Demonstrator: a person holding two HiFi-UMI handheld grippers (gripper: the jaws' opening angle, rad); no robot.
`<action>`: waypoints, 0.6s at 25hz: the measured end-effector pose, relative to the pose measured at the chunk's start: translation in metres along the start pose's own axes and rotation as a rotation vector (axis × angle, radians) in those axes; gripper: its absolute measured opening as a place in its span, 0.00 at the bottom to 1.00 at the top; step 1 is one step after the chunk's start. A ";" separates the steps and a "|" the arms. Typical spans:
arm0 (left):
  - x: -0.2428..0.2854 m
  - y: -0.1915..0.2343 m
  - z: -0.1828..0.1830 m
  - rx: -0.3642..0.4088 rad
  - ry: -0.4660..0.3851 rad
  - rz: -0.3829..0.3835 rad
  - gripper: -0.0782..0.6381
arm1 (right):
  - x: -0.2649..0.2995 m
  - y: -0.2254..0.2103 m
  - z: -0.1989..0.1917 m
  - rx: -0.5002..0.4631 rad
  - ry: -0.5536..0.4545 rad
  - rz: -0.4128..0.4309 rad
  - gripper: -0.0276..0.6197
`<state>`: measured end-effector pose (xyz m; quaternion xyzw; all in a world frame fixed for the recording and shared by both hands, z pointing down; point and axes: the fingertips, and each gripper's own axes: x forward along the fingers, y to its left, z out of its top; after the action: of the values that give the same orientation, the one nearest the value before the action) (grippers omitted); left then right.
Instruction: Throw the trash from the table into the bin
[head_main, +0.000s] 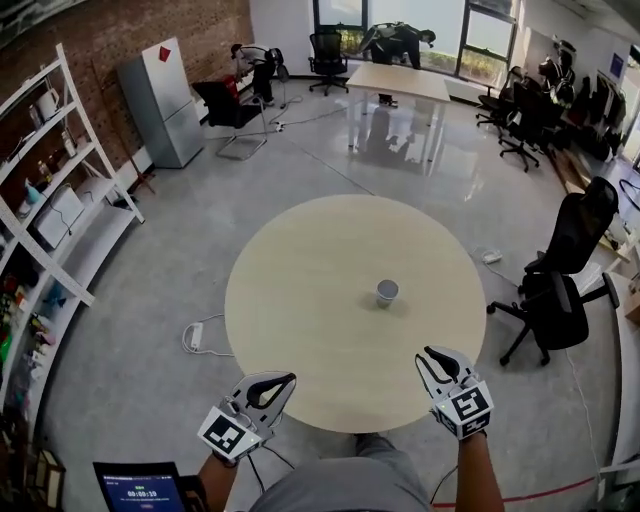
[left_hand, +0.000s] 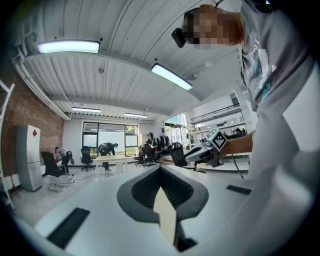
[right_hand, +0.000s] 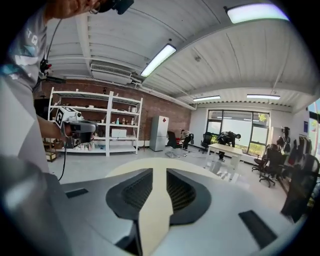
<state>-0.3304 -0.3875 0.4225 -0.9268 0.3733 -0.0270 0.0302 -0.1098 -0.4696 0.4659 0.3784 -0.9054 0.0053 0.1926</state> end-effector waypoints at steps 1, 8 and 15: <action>0.010 0.013 0.001 -0.023 0.014 0.031 0.17 | 0.023 -0.016 0.003 -0.006 0.019 0.030 0.18; 0.089 0.065 -0.045 -0.170 0.104 0.160 0.17 | 0.175 -0.098 -0.045 -0.046 0.182 0.215 0.45; 0.082 0.106 -0.066 -0.273 0.157 0.209 0.17 | 0.275 -0.085 -0.095 -0.120 0.413 0.326 0.45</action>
<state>-0.3495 -0.5228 0.4828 -0.8736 0.4689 -0.0448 -0.1225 -0.1940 -0.7033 0.6396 0.2062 -0.8946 0.0594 0.3919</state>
